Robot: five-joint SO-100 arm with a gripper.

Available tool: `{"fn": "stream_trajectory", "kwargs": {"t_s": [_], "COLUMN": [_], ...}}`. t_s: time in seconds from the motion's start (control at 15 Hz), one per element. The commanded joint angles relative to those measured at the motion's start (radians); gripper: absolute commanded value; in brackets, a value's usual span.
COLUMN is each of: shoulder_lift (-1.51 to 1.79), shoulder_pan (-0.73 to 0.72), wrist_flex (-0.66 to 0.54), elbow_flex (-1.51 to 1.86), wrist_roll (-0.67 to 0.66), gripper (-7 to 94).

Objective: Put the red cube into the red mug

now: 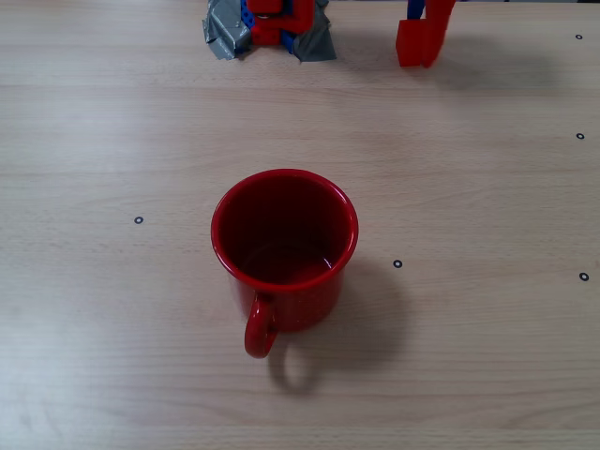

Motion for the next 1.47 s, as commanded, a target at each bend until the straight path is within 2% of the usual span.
{"fn": "stream_trajectory", "kwargs": {"t_s": [0.0, 0.13, 0.2, 0.27, 0.47, 0.67, 0.93, 1.2, 1.4], "shoulder_lift": [0.035, 0.035, 0.035, 0.04, 0.049, 0.101, 0.21, 0.268, 0.233], "shoulder_pan": [0.017, 0.029, 0.038, 0.041, 0.092, 0.176, 0.365, 0.626, 0.821], "wrist_flex": [0.012, 0.005, -0.002, -0.005, -0.005, -0.005, 0.058, 0.081, -0.055], "elbow_flex": [-0.075, -0.077, -0.08, -0.08, -0.08, -0.094, -0.094, -0.186, -0.328], "wrist_roll": [0.017, 0.028, 0.029, 0.038, 0.049, -0.006, -0.238, -0.541, -0.807], "gripper": [21, 11, 3, 0, 0, 0, 0, 0, 0]}}
